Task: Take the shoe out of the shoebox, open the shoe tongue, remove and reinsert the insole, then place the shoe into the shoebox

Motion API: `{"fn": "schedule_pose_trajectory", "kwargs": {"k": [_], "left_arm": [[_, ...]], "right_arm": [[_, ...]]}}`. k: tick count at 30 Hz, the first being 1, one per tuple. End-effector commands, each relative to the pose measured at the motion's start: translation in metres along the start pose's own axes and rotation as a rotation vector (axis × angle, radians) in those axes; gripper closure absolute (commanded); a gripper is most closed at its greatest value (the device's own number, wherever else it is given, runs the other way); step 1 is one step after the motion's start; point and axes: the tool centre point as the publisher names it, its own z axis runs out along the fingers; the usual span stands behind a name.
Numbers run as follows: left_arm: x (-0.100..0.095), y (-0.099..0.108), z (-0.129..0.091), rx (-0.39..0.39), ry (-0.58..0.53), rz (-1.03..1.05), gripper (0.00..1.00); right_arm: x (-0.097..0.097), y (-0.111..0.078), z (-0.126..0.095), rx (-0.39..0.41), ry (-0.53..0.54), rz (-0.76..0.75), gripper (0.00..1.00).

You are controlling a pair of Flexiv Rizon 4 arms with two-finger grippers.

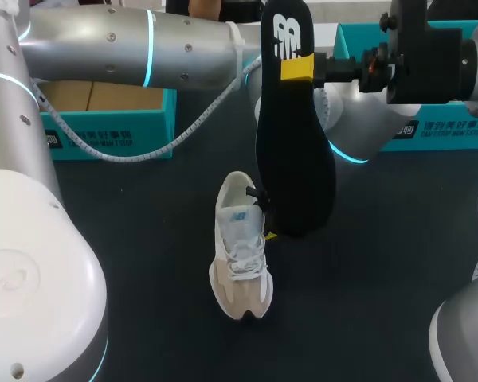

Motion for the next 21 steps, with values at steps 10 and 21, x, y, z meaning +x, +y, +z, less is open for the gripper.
{"fn": "schedule_pose_trajectory", "kwargs": {"k": [10,21], "left_arm": [[0.024,0.022,-0.054,0.004,-0.207,-0.134,0.0],[0.053,0.064,-0.093,0.044,-0.415,-0.23,0.0]], "right_arm": [[0.0,0.0,0.002,-0.001,-0.001,0.001,1.0],[0.0,0.0,0.002,-0.001,-0.001,0.001,1.0]]}}
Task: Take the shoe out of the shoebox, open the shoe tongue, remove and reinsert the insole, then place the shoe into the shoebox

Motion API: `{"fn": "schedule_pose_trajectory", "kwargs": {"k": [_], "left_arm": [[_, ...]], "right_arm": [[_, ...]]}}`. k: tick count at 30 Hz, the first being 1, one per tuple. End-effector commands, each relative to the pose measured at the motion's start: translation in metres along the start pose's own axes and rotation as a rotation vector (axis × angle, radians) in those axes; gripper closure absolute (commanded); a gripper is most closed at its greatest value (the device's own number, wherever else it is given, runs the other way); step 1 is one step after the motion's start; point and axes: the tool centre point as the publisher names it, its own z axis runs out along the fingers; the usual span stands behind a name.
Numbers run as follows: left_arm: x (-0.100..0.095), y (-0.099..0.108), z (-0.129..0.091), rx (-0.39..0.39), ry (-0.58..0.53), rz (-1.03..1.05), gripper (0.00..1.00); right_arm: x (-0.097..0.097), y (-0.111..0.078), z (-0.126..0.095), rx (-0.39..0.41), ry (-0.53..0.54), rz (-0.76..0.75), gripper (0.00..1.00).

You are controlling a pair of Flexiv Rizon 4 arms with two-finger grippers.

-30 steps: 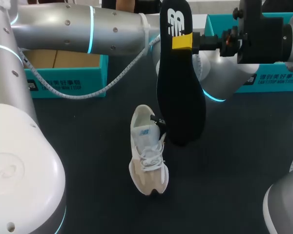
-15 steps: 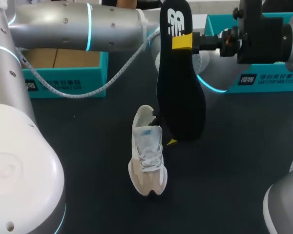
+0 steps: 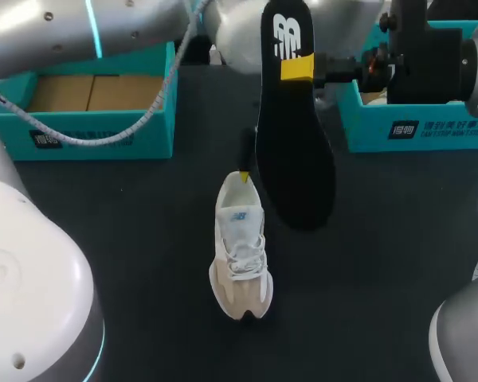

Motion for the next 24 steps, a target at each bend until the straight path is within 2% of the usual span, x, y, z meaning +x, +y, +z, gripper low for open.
{"fn": "schedule_pose_trajectory", "kwargs": {"k": [1,6,9,16,21,24], "left_arm": [[0.022,0.013,-0.012,0.011,-0.149,-0.004,0.0],[0.032,0.028,-0.024,0.001,-0.198,0.009,0.0],[0.042,0.035,-0.034,0.024,-0.26,0.034,0.0],[0.068,0.058,-0.065,0.114,-0.475,0.085,0.0],[0.082,0.059,-0.091,0.126,-0.617,0.151,0.0],[0.088,0.055,-0.107,0.099,-0.679,0.156,0.0]], "right_arm": [[0.0,0.0,0.002,-0.001,-0.001,0.001,1.0],[0.0,0.0,0.002,-0.001,-0.001,0.001,1.0],[0.0,0.0,0.002,-0.001,-0.001,0.001,1.0],[0.0,0.0,0.002,-0.001,-0.001,0.001,1.0],[0.0,0.0,0.002,-0.001,-0.001,0.001,1.0],[0.0,0.0,0.002,-0.001,-0.001,0.001,1.0]]}}
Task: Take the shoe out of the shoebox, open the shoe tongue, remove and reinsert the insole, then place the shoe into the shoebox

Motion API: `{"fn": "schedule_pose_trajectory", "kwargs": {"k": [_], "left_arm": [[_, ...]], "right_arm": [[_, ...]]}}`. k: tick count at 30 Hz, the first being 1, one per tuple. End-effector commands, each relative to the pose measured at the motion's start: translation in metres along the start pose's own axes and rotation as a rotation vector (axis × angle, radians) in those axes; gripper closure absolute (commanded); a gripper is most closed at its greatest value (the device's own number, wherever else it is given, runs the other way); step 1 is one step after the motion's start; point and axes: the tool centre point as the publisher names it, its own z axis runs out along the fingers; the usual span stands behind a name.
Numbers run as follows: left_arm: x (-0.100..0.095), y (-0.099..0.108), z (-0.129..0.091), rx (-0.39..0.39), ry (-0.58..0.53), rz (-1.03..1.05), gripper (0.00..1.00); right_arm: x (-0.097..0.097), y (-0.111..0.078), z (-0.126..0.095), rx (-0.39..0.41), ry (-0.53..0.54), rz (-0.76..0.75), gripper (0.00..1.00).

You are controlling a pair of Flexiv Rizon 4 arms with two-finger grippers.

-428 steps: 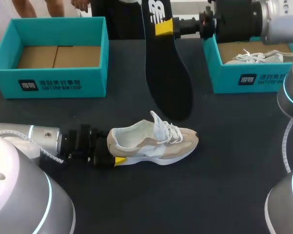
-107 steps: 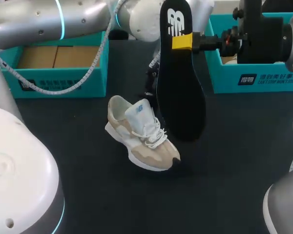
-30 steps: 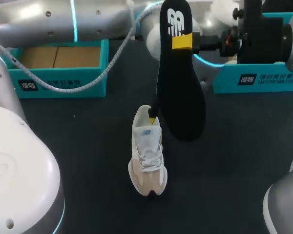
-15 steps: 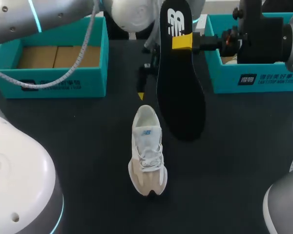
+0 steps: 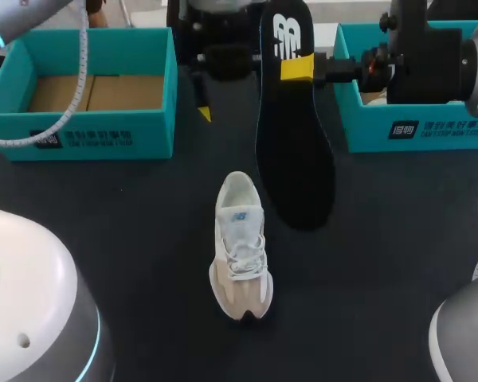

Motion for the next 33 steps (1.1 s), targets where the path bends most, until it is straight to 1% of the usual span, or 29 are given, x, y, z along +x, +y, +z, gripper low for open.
{"fn": "schedule_pose_trajectory", "kwargs": {"k": [1,2,4,8,9,11,12,15,18,22,24,25,27,29,30,33], "left_arm": [[0.018,-0.016,-0.024,-0.055,-0.361,0.011,0.0],[0.018,-0.019,-0.029,-0.07,-0.376,0.012,0.0],[0.02,-0.023,-0.039,-0.09,-0.416,0.032,0.0],[0.027,-0.03,-0.055,-0.123,-0.487,0.052,0.0],[0.028,-0.031,-0.058,-0.132,-0.502,0.054,0.0],[0.031,-0.034,-0.065,-0.149,-0.536,0.057,0.0],[0.032,-0.036,-0.068,-0.166,-0.548,0.047,0.0],[0.038,-0.038,-0.076,-0.168,-0.614,0.07,0.0],[0.042,-0.041,-0.084,-0.165,-0.668,0.089,0.0],[0.046,-0.05,-0.093,-0.181,-0.734,0.114,0.0],[0.048,-0.055,-0.098,-0.195,-0.756,0.127,0.0],[0.049,-0.057,-0.101,-0.211,-0.766,0.131,0.0],[0.051,-0.06,-0.105,-0.217,-0.791,0.149,0.0],[0.054,-0.064,-0.108,-0.238,-0.792,0.181,0.0],[0.053,-0.065,-0.109,-0.24,-0.774,0.166,0.0],[0.053,-0.065,-0.109,-0.24,-0.774,0.166,0.0]], "right_arm": [[0.0,0.0,0.002,-0.001,-0.001,0.001,1.0],[0.0,0.0,0.002,-0.001,-0.001,0.001,1.0],[-0.007,0.005,-0.006,-0.051,-0.02,0.018,1.0],[-0.022,0.02,-0.016,-0.099,-0.028,0.071,1.0],[-0.027,0.024,-0.018,-0.107,-0.036,0.106,1.0],[-0.036,0.03,-0.021,-0.097,-0.049,0.139,1.0],[-0.042,0.033,-0.023,-0.116,-0.065,0.17,1.0],[-0.059,0.038,-0.029,-0.163,-0.096,0.289,1.0],[-0.075,0.045,-0.03,-0.186,-0.121,0.368,1.0],[-0.099,0.047,-0.029,-0.175,-0.138,0.47,1.0],[-0.109,0.047,-0.03,-0.183,-0.154,0.522,1.0],[-0.112,0.047,-0.03,-0.191,-0.148,0.541,1.0],[-0.12,0.045,-0.034,-0.237,-0.173,0.604,1.0],[-0.122,0.044,-0.035,-0.239,-0.175,0.613,1.0],[-0.122,0.044,-0.035,-0.239,-0.175,0.613,1.0],[-0.122,0.044,-0.035,-0.239,-0.175,0.613,1.0]]}}
